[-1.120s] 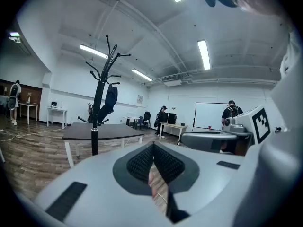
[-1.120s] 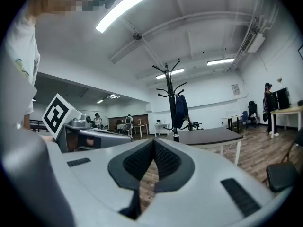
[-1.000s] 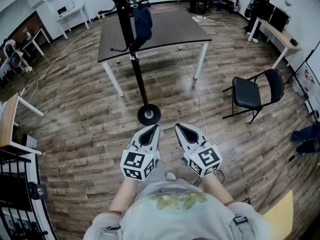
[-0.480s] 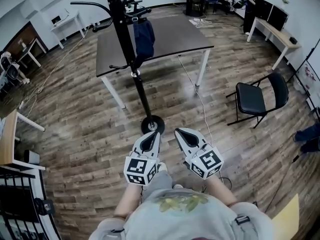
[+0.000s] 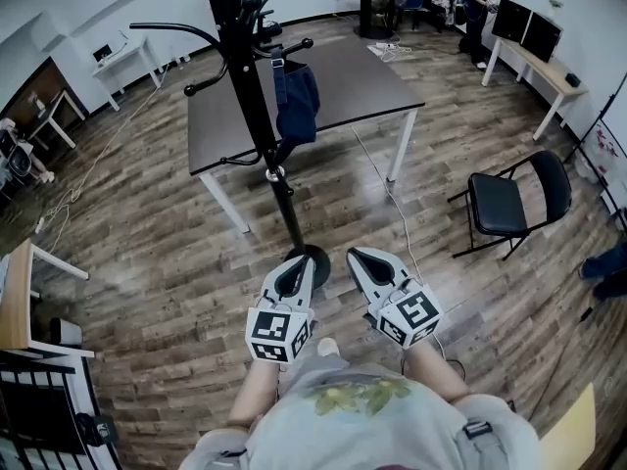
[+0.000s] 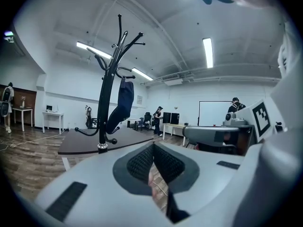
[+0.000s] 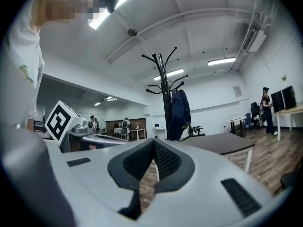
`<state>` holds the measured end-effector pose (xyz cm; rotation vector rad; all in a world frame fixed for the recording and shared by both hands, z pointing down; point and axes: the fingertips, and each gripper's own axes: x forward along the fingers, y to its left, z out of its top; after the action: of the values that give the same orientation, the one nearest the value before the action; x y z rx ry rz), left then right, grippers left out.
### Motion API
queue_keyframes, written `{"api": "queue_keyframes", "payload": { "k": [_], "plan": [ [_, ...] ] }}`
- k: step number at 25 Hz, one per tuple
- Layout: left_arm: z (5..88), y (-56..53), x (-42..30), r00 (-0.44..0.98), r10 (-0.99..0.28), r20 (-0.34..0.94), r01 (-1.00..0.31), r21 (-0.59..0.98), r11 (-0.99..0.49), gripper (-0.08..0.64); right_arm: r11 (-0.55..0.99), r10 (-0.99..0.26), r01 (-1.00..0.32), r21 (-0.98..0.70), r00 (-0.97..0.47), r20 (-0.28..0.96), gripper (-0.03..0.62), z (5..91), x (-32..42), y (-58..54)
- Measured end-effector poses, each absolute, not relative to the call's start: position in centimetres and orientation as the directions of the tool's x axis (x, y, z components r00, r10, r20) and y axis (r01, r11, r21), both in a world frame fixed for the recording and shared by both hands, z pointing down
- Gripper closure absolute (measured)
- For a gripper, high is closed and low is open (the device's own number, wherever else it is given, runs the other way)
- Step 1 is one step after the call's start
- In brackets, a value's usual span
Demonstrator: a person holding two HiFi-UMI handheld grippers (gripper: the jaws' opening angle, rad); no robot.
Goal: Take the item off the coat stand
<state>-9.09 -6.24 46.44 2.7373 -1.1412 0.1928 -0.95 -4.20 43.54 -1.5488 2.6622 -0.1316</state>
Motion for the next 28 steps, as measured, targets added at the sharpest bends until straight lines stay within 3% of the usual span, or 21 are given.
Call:
{"api": "queue_keyframes", "payload": {
  "k": [8,28],
  "plan": [
    [47.1,-10.3,-9.6,0.710,-0.679,0.186,-0.702,0.112,-0.703,0.545,0.490,-0.871,-0.857,-0.157,-0.490,-0.042,0.584,43.4,-1.9,-7.7],
    [46.1,-17.9,-6.4,0.675,-0.713,0.187,-0.736,0.111,-0.668,0.545,0.550,-0.834,-0.829,-0.096,-0.541,-0.110,0.569,38.8,1.8,-17.3]
  ]
}}
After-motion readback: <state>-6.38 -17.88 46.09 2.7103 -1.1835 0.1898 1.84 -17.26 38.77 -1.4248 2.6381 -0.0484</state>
